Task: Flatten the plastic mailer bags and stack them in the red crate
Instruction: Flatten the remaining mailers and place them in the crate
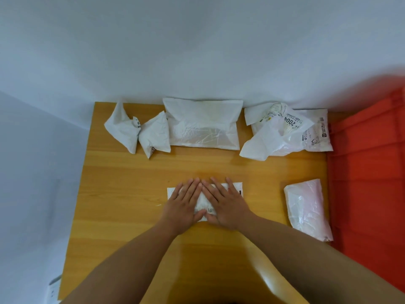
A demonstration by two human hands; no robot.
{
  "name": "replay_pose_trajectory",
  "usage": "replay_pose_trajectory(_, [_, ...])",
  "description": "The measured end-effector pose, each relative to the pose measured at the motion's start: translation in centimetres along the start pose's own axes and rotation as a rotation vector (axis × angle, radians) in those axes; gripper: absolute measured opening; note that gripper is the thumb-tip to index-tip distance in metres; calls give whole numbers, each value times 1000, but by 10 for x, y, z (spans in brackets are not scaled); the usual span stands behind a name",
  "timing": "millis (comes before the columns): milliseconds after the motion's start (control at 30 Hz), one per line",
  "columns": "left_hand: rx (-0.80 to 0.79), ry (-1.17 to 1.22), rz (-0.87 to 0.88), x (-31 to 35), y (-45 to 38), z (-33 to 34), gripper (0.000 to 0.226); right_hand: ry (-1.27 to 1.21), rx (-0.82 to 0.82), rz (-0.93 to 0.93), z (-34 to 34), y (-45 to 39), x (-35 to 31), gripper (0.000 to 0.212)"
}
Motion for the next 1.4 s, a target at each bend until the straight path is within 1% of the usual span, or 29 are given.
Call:
replay_pose_trajectory(67, [-64,14,-31,-1,1,-4,80,2,-68,50,-6,0,-3,82])
replay_pose_trajectory(100, [-71,19,-40,-1,0,-5,81,-4,-83,78,-10,1,-4,81])
replay_pose_trajectory(133, [-55,29,-39,1,0,-10,84,-18,-63,118,-14,4,-5,80])
replay_pose_trajectory(200, [-40,115,-56,4,0,-17,92,-99,-26,263,-20,14,-1,78])
replay_pose_trajectory(267, [-19,244,-158,6,0,-23,93,-156,8,468,-27,31,8,82])
replay_pose_trajectory(333, [38,319,-254,7,1,-30,79,-215,61,677,-33,53,22,88])
replay_pose_trajectory(367, [40,329,-291,8,3,-32,71,-268,37,756,-33,64,27,86])
replay_pose_trajectory(400, [23,329,-327,8,5,-33,66,-329,22,819,-34,75,29,82])
replay_pose_trajectory(467, [-40,321,-394,7,8,-33,58,-422,52,924,-34,93,32,71])
replay_pose_trajectory(533, [-102,337,-438,7,12,-31,51,-570,40,998,-26,107,27,61])
replay_pose_trajectory(600, [-144,365,-462,7,16,-26,49,-750,2,1028,-16,115,18,48])
replay_pose_trajectory(700, [-192,401,-489,12,26,-21,59,-966,-31,1104,-6,120,2,41])
replay_pose_trajectory(767, [-235,481,-518,17,31,-14,64,-1156,14,1209,2,119,-9,40])
replay_pose_trajectory(800, [-255,536,-539,19,34,-11,61,-1262,51,1255,4,118,-15,38])
replay_pose_trajectory(833, [-270,594,-549,22,37,-8,53,-1348,93,1279,6,115,-20,36])
replay_pose_trajectory(900, [-305,722,-531,30,41,-3,31,-1421,161,1276,2,111,-25,35])
replay_pose_trajectory(967, [-330,879,-510,37,46,-1,27,-1482,227,1254,-7,108,-28,31])
replay_pose_trajectory(1067, [-315,1185,-501,43,54,-13,19,-1635,297,1179,-25,106,-27,24])
replay_pose_trajectory(1167, [-242,1444,-486,45,56,-40,23,-1700,325,1054,-52,106,-24,24])
replay_pose_trajectory(1300, [-93,1691,-476,53,52,-84,18,-1696,336,913,-91,111,-27,27])
replay_pose_trajectory(1400, [-72,1829,-402,70,50,-116,21,-1677,404,813,-123,114,-30,25])
Point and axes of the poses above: each hand's wrist, its own y-axis away from the middle knuckle, its own z-axis out of the palm, x = y × z, the point moved 6 cm from there along -y, towards the middle knuckle, and after that the axes turned 5 degrees about -z, right-handed, at the moved point
